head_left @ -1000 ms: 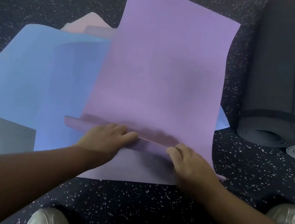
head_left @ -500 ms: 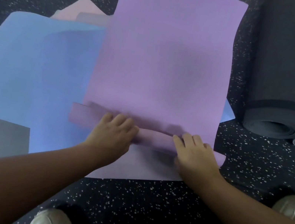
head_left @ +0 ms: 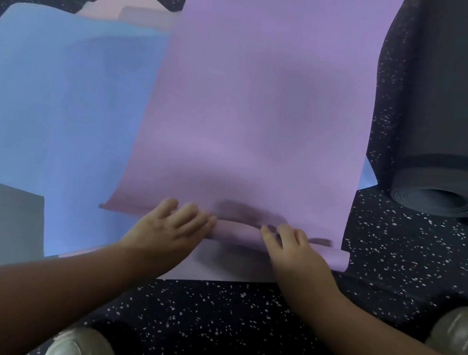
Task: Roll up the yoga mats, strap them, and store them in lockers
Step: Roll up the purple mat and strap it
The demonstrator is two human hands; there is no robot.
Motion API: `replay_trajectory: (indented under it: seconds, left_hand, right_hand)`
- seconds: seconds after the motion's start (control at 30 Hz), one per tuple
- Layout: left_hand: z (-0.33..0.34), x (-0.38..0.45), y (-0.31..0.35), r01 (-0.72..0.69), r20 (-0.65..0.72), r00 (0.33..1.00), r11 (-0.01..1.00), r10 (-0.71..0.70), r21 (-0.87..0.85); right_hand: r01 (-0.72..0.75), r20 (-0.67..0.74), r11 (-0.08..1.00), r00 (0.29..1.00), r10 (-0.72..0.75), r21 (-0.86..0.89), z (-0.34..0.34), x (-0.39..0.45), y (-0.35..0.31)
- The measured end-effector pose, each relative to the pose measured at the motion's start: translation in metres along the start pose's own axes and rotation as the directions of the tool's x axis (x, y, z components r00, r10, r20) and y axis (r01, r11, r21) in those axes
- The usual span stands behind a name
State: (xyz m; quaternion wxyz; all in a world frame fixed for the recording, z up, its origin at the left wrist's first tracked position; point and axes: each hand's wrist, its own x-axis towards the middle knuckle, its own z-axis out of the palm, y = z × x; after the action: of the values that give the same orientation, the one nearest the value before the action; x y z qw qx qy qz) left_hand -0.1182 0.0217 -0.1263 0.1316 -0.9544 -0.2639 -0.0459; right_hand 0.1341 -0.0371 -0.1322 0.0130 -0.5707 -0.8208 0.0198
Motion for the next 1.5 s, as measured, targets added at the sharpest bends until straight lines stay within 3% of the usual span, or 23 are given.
replay_trajectory:
  seconds: [0.3, 0.57, 0.7, 0.8, 0.93, 1.0, 1.1, 1.2, 1.33, 1.5]
  left_hand:
    - [0.001, 0.003, -0.003, 0.028, 0.099, 0.995, 1.0, -0.028, -0.002]
    - [0.006, 0.018, -0.011, 0.193, 0.18, 0.97, 0.969, -0.164, -0.157]
    - [0.005, 0.017, -0.01, 0.229, 0.151, 0.968, 0.952, -0.201, -0.201]
    - [0.003, 0.007, -0.003, 0.207, 0.129, 0.976, 0.931, -0.176, -0.3]
    - [0.001, -0.008, 0.015, 0.166, 0.242, 0.967, 0.914, -0.078, -0.37]
    - [0.006, -0.009, 0.018, 0.199, 0.283, 0.955, 0.905, -0.092, -0.376]
    - [0.012, -0.001, 0.014, 0.25, 0.329, 0.937, 0.88, -0.115, -0.404]
    - [0.012, 0.003, 0.013, 0.201, 0.294, 0.95, 0.927, -0.106, -0.318]
    - [0.009, -0.001, 0.01, 0.043, 0.095, 0.995, 0.981, -0.025, -0.19]
    - [0.007, 0.001, 0.011, -0.054, 0.114, 0.991, 0.995, 0.064, -0.089]
  right_hand:
    - [-0.041, 0.059, 0.999, 0.997, 0.039, 0.023, -0.002, 0.005, 0.005]
    - [-0.029, 0.011, 0.998, 1.0, 0.029, 0.064, -0.002, 0.005, 0.011]
    - [-0.01, 0.023, 0.995, 1.0, 0.008, 0.104, -0.003, 0.0, 0.017]
    - [-0.017, 0.144, 0.988, 0.99, -0.005, 0.152, -0.013, -0.01, 0.025]
    - [-0.049, 0.423, 0.978, 0.905, -0.042, 0.203, -0.022, -0.029, 0.023]
    - [-0.077, 0.425, 0.963, 0.904, -0.04, 0.256, -0.023, -0.03, 0.02]
    - [-0.133, 0.463, 0.97, 0.886, 0.024, 0.204, -0.017, -0.021, 0.022]
    - [-0.106, 0.314, 0.977, 0.948, 0.043, 0.185, -0.006, -0.013, 0.024]
    - [-0.016, 0.122, 0.999, 0.993, 0.011, 0.038, 0.001, -0.009, 0.022]
    - [0.015, -0.02, 0.995, 1.0, -0.013, 0.1, 0.0, -0.009, 0.004]
